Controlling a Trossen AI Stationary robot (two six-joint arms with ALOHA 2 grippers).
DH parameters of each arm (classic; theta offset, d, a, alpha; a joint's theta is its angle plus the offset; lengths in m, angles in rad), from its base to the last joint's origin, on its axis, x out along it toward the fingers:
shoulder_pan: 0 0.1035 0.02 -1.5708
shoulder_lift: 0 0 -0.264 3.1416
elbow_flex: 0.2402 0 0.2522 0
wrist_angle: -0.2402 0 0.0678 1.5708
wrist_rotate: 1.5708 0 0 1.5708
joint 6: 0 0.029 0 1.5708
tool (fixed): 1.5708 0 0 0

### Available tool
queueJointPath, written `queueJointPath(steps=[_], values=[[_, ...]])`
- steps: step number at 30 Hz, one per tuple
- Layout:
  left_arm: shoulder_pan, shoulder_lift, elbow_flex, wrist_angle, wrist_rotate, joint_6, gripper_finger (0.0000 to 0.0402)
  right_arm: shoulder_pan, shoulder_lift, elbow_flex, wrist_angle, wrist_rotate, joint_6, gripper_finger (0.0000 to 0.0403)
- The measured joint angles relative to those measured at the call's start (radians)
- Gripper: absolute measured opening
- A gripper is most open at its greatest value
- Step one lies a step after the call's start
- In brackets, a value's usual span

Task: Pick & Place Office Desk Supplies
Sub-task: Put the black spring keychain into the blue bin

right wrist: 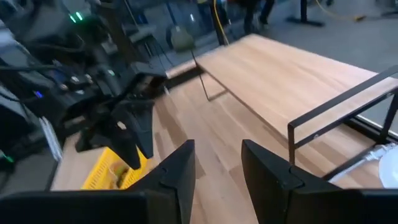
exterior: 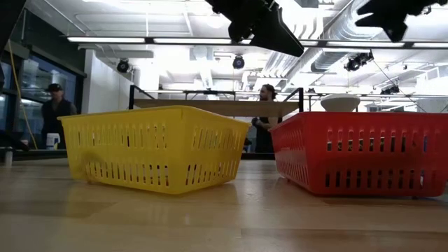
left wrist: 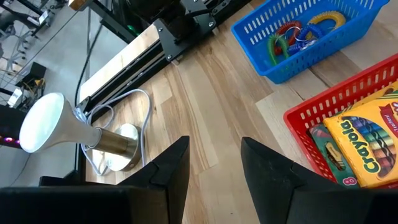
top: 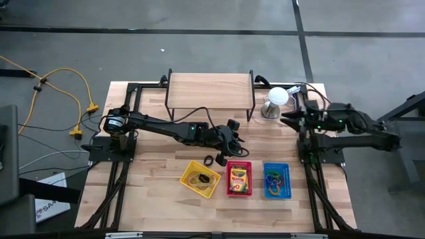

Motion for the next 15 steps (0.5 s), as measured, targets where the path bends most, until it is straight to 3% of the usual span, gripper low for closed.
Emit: queueJointPath(steps=[8,15], values=[[0.000,0.000,0.000,0.001,0.000,0.000,0.0137,0.000,-0.258,-0.220,0.182,-0.037,-0.001,0.0118],[0.000,0.000,0.000,0.004,0.000,0.001,0.0137,0.000,-0.371,-0.392,0.387,-0.121,-0.020,0.0118]])
